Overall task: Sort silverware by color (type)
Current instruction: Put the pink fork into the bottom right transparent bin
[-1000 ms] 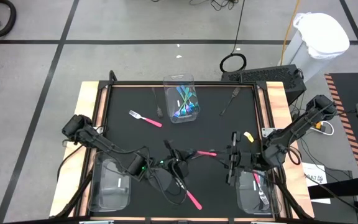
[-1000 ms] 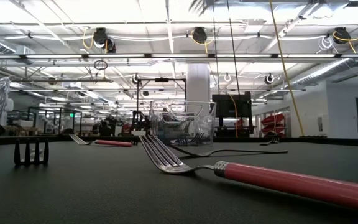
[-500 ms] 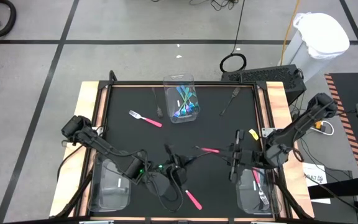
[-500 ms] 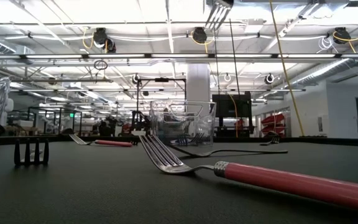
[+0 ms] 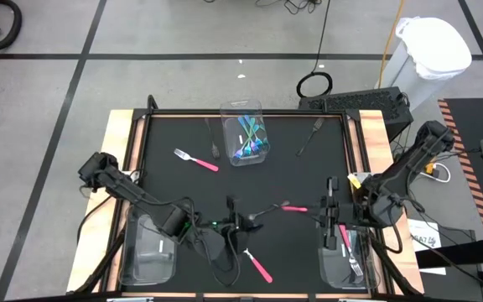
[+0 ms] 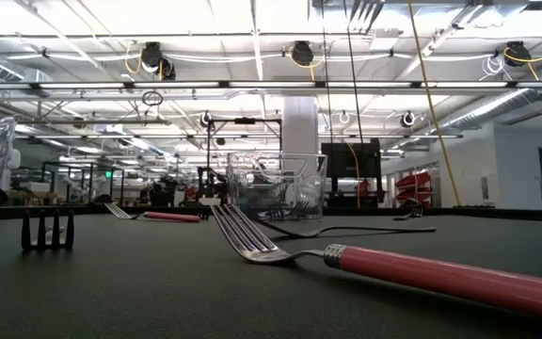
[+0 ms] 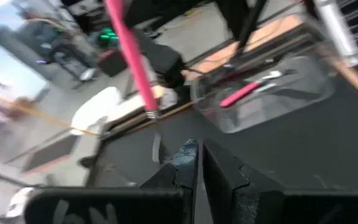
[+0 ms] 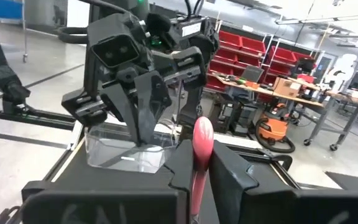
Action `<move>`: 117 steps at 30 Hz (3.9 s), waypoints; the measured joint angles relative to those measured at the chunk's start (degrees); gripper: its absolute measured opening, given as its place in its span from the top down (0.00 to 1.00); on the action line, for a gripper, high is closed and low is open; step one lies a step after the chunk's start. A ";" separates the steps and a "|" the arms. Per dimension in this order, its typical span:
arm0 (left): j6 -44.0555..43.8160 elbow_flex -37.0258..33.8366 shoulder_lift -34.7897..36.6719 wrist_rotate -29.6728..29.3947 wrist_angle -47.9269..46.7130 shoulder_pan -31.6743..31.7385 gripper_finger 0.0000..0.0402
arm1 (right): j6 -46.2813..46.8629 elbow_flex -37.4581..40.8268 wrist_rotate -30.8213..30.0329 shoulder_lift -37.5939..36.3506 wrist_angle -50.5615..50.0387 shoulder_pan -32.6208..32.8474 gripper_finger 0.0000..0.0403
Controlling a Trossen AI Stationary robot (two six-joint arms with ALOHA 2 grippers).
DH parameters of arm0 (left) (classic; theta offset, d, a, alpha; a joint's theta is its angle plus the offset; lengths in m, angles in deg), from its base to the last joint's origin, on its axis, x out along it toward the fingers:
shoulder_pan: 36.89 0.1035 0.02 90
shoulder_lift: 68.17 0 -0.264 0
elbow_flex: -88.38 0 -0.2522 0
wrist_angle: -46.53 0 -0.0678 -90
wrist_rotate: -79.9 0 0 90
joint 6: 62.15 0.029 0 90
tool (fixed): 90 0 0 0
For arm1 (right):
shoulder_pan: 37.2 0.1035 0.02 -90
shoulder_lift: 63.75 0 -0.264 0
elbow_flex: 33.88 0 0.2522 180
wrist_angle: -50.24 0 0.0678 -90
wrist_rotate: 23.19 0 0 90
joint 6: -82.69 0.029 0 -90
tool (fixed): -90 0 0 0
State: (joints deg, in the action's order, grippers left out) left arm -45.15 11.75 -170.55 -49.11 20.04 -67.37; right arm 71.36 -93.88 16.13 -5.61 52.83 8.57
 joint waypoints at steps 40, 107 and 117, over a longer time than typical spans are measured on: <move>-6.04 -35.51 25.02 19.87 19.34 16.38 0.93 | 13.80 -0.01 12.61 -5.13 -15.58 0.75 0.93; -9.47 -36.52 24.43 35.32 20.72 18.10 0.93 | 51.87 -0.02 28.23 -28.16 -50.26 1.21 0.91; -11.25 -36.52 24.39 35.32 19.61 18.10 0.93 | 56.09 -0.08 30.28 -28.27 -55.78 1.24 0.91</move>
State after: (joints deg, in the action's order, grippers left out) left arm -56.40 -24.78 -146.17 -13.79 39.65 -49.27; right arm 127.44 -93.96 46.42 -33.89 -2.96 9.81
